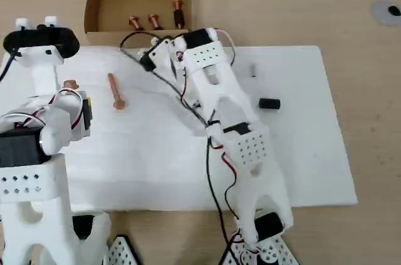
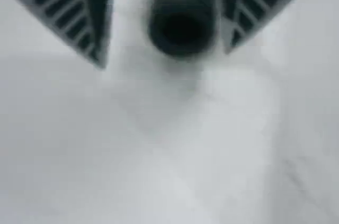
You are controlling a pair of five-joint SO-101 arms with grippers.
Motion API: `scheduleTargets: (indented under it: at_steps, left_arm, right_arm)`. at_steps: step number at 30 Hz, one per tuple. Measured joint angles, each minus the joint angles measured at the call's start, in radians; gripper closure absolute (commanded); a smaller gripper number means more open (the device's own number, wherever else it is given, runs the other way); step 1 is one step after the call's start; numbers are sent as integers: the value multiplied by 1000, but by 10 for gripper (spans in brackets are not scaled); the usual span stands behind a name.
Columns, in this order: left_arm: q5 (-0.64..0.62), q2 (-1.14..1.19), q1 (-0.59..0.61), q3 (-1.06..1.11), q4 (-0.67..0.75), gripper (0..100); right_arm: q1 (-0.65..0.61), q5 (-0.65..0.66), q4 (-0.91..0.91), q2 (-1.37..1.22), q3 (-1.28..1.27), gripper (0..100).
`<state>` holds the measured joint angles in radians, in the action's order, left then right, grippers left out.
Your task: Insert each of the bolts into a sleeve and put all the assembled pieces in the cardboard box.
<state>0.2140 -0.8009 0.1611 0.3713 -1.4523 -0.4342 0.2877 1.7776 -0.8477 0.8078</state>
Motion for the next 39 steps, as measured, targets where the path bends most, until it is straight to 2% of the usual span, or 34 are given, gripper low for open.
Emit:
scheduleTargets:
  at_steps: [9,19,26,30,39]
  left_arm:
    - [0,0,0,0,0,988]
    - [0,0,0,0,0,988]
    - [0,0,0,38,0,988]
    - [0,0,0,52,0,988]
    - [0,0,0,54,0,988]
  right_arm:
    - [32,26,0,198,-137,815]
    - [29,104,0,298,-296,814]
    - [132,186,0,374,-311,808]
    - [187,236,0,374,-311,740]
    - [196,295,-2,374,-311,731]
